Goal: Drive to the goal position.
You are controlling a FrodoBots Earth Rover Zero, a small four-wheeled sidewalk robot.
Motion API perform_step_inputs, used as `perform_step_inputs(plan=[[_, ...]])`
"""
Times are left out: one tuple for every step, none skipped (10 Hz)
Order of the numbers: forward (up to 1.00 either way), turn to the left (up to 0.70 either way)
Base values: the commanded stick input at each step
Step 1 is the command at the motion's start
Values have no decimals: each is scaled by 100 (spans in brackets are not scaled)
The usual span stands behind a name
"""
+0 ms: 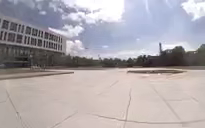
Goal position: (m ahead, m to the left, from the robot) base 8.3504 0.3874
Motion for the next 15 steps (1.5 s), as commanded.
perform_step_inputs(plan=[[70,0],[70,0],[70,0],[70,0],[70,0],[70,0],[70,0],[70,0],[70,0],[70,0],[70,0],[70,0],[70,0],[70,0],[70,0]])
